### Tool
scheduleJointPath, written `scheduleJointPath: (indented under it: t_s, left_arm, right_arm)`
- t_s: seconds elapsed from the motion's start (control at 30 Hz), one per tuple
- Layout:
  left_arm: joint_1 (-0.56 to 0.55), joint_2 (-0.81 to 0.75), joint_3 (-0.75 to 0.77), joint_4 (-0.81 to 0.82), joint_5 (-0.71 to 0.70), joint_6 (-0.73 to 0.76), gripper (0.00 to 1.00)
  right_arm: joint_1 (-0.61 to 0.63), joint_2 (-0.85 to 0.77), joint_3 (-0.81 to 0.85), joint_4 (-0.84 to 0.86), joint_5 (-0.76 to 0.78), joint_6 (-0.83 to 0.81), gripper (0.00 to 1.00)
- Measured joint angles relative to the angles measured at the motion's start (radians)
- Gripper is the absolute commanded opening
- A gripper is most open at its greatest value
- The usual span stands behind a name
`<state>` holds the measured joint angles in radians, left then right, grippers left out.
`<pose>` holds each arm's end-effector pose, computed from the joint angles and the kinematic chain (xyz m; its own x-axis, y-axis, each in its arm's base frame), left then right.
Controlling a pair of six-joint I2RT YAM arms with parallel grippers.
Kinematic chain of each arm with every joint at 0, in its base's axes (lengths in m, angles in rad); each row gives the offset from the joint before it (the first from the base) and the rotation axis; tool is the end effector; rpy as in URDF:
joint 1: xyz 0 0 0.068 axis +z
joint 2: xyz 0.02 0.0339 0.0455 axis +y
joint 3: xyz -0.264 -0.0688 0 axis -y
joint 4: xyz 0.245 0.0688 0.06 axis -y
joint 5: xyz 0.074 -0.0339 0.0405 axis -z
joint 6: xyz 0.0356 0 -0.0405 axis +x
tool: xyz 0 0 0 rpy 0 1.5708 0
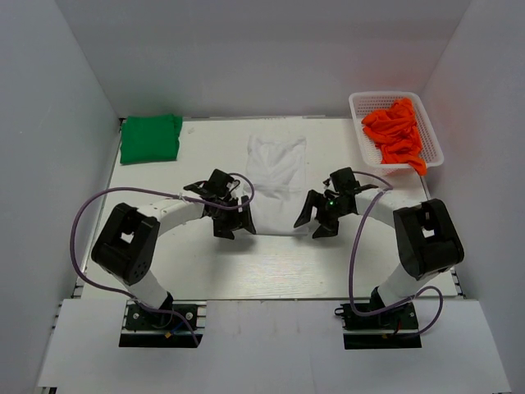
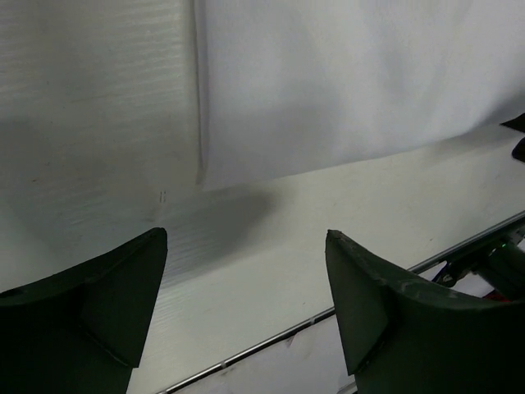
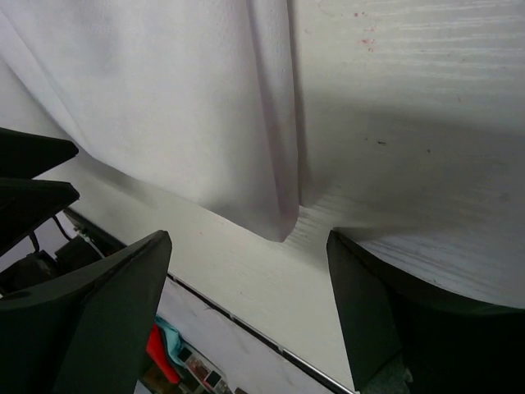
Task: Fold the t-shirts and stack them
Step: Grab one side of the 2/3 rectangular tshirt with both arms
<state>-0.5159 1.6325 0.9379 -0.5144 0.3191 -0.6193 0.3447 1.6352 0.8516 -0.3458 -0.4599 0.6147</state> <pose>0.2564 -0.1582 0.1655 -0.9904 -0.0719 -0.1179 -0.0122 0.8958 -0.4444 0.2753 0.1156 0.1508 -0.9728 0.1998 -0.1176 0.0976 0.8129 0.5742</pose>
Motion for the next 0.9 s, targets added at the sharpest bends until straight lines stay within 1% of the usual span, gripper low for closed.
scheduleJointPath:
  t_s: [0.03, 0.1, 0.13, 0.23, 0.27, 0.33, 0.37, 0.4, 0.43, 0.47, 0.5, 0.53, 0.57, 0.77, 0.9]
  left_arm:
    - [-0.002, 0.001, 0.000, 0.008, -0.005, -0.004, 0.79]
    - [-0.004, 0.012, 0.000, 0.026, -0.013, -0.006, 0.69]
    - [-0.004, 0.025, 0.000, 0.034, -0.017, -0.008, 0.60]
    - [-0.004, 0.060, 0.002, 0.044, -0.019, -0.015, 0.46]
    - [-0.003, 0.064, 0.004, 0.046, -0.022, -0.015, 0.38]
    - [-0.004, 0.071, 0.005, 0.050, -0.029, -0.017, 0.30]
    - [-0.004, 0.075, 0.005, 0.052, -0.030, -0.017, 0.26]
    - [-0.004, 0.079, 0.005, 0.052, -0.029, -0.018, 0.23]
    - [-0.004, 0.080, 0.005, 0.052, -0.031, -0.015, 0.20]
    - [-0.004, 0.080, 0.005, 0.052, -0.033, -0.016, 0.12]
    - [-0.004, 0.080, 0.006, 0.052, -0.036, -0.016, 0.09]
    - [-0.004, 0.082, 0.006, 0.053, -0.040, -0.013, 0.09]
    - [-0.004, 0.083, 0.008, 0.052, -0.045, -0.010, 0.00]
    - [-0.004, 0.109, 0.042, 0.055, -0.046, 0.007, 0.00]
    - [-0.004, 0.066, -0.007, 0.101, -0.056, 0.021, 0.00]
  right_arm:
    - [0.004, 0.000, -0.003, 0.013, 0.001, 0.004, 0.78]
    - [0.006, 0.003, -0.009, 0.032, 0.006, 0.006, 0.68]
    - [0.006, 0.007, -0.011, 0.040, 0.011, 0.007, 0.55]
    - [0.006, 0.032, -0.011, 0.051, 0.023, 0.007, 0.37]
    - [0.006, 0.040, -0.011, 0.056, 0.025, 0.006, 0.26]
    - [0.005, 0.050, -0.011, 0.060, 0.037, 0.008, 0.16]
    - [0.005, 0.055, -0.011, 0.061, 0.039, 0.008, 0.04]
    - [0.005, 0.057, -0.011, 0.063, 0.041, 0.007, 0.00]
    - [0.005, 0.058, -0.011, 0.063, 0.043, 0.008, 0.00]
    - [0.005, 0.058, -0.011, 0.064, 0.045, 0.008, 0.00]
    - [0.005, 0.058, -0.011, 0.065, 0.045, 0.008, 0.00]
    - [0.005, 0.058, -0.011, 0.065, 0.045, 0.008, 0.00]
    - [0.005, 0.058, -0.011, 0.066, 0.045, 0.006, 0.00]
    - [0.005, 0.062, -0.011, 0.068, 0.035, 0.002, 0.00]
    - [0.005, 0.062, -0.011, 0.068, 0.034, -0.018, 0.00]
